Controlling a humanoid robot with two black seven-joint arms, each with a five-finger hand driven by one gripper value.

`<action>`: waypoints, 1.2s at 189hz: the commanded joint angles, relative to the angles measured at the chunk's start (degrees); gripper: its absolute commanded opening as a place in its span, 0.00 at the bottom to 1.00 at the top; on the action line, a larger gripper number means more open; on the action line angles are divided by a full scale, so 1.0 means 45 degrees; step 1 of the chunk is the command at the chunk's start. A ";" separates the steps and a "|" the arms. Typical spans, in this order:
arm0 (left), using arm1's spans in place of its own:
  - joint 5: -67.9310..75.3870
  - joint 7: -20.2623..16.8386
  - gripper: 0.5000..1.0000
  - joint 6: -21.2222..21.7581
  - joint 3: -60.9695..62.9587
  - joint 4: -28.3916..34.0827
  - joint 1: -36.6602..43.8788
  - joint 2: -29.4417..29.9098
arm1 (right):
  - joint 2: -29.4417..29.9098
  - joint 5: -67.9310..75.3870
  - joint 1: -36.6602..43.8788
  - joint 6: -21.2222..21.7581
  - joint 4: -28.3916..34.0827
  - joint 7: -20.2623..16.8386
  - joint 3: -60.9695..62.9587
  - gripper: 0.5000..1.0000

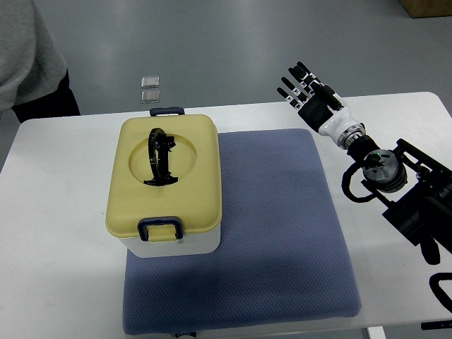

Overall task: Open white storage box with right hand
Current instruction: 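Raise the right hand and swing it over toward the yellow lid, then lower the right hand onto the black handle of the yellow lid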

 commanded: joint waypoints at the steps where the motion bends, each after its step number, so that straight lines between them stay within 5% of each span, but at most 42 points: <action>1: 0.0000 0.0019 1.00 0.0001 0.0001 -0.0001 0.0000 0.0000 | -0.0011 0.0000 0.0000 0.0001 0.0018 0.0000 0.0011 0.86; 69: -0.0020 0.0039 1.00 0.0040 -0.0019 0.0018 0.0000 0.0000 | -0.0128 -0.0450 0.0449 -0.0136 0.0018 -0.0196 -0.0009 0.86; 106: -0.0020 0.0039 1.00 0.0040 -0.0019 -0.0001 0.0000 0.0000 | -0.0284 -0.4610 0.1719 0.0157 0.0116 -0.0274 -0.0848 0.86; 137: -0.0020 0.0039 1.00 -0.0077 0.0001 -0.0079 0.0000 0.0000 | -0.1183 -1.0411 0.3711 0.1759 0.0448 -0.0274 -0.1884 0.86; 169: 0.0000 0.0039 1.00 -0.0096 0.0001 -0.0157 0.0000 0.0000 | -0.2354 -1.6736 0.5703 0.4531 0.2185 -0.0196 -0.3211 0.86; 196: 0.0000 0.0039 1.00 -0.0096 0.0001 -0.0138 0.0000 0.0000 | -0.2980 -1.9648 0.6972 0.4556 0.3904 -0.0176 -0.4870 0.86; 227: 0.0000 0.0039 1.00 -0.0096 0.0001 -0.0138 0.0000 0.0000 | -0.2902 -2.0196 0.8301 0.4556 0.4179 -0.0137 -0.6845 0.86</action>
